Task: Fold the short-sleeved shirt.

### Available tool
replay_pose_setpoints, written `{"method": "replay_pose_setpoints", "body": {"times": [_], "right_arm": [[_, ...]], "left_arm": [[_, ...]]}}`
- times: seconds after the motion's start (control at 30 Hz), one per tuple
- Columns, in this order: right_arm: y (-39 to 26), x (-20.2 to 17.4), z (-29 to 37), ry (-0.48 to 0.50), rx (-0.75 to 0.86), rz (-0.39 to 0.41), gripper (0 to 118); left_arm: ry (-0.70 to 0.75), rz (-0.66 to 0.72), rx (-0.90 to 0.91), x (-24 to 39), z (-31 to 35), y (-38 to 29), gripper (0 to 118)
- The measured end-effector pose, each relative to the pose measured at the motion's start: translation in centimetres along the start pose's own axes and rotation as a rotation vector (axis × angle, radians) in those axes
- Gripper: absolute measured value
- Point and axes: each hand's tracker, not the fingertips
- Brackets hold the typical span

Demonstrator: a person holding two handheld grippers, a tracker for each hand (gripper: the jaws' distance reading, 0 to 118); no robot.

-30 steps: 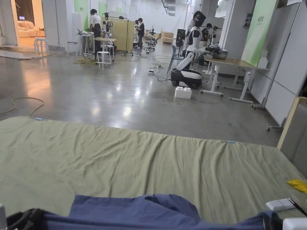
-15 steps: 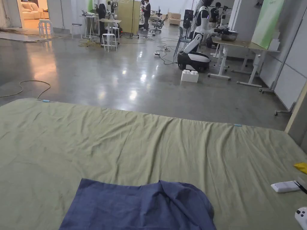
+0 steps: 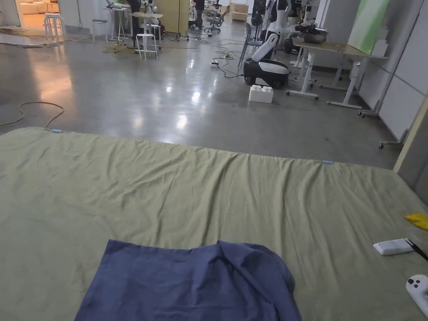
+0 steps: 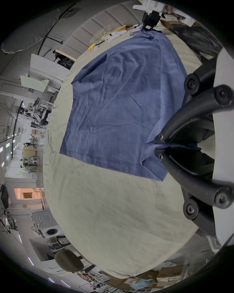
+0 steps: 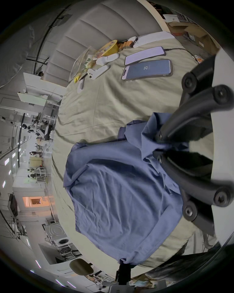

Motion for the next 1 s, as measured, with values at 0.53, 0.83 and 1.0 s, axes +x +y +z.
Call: {"method": "replay_pose_setpoints", "body": {"times": [0.53, 0.83, 1.0], "right_arm": [[12.6, -2.8, 5.6, -0.093, 0.603, -0.059, 83], [15.0, -5.5, 8.7, -0.127, 0.880, -0.071, 10], [14.6, -6.2, 8.1, -0.107, 0.897, -0.069, 1]], "left_arm": [[0.044, -0.086, 0.566, 6.3, 7.6, 10.0, 62], [0.035, -0.089, 0.804, 8.6, 11.8, 10.9, 6], [0.036, -0.137, 0.798, 8.4, 11.1, 10.2, 5]]}}
